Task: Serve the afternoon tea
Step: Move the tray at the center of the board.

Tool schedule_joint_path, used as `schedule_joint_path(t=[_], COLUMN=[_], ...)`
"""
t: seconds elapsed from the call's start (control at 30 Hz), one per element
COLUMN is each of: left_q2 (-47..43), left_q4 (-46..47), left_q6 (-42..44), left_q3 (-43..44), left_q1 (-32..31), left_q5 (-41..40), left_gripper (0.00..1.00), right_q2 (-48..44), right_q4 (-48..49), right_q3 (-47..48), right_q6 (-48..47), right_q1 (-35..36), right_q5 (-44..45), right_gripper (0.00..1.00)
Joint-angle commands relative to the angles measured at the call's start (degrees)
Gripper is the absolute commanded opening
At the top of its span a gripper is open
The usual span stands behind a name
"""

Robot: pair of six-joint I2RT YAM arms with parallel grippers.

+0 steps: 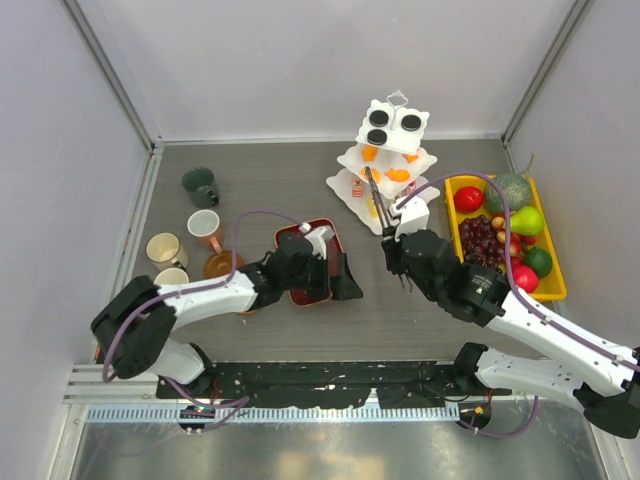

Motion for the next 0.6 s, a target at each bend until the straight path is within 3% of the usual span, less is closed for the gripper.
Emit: schedule_joint_path(t=[0.0,0.27,0.47,0.57], left_q2=[-11.3,-31.0,-41.8,-44.1], left_q4=[-3.0,-27.1,-41.7,-44.3], left_q6=[2.2,11.2,22.4,29.0], left_q3=[-0.6,4.7,15.6,21.0], left_q1=[2.9,17.2,28.3,29.6], left_q5=[-8.9,-16.9,-20.8,-25.7], left_gripper=[0.96,0.98,0.99,0.99], right_q2=[1.7,13.7,26.6,32.0], right_q4=[-0.4,-4.6,-8.1,-9.8], right_q3=[4.9,12.4,19.2,22.8], right_q6=[-1.1,-2.3,-3.1,-3.9], right_q1=[0.3,0.4,0.4,0.4], right_q5=[-2.1,-10.0,-15.7,-18.1], right_gripper=[0.33,0.35,0.37,0.38])
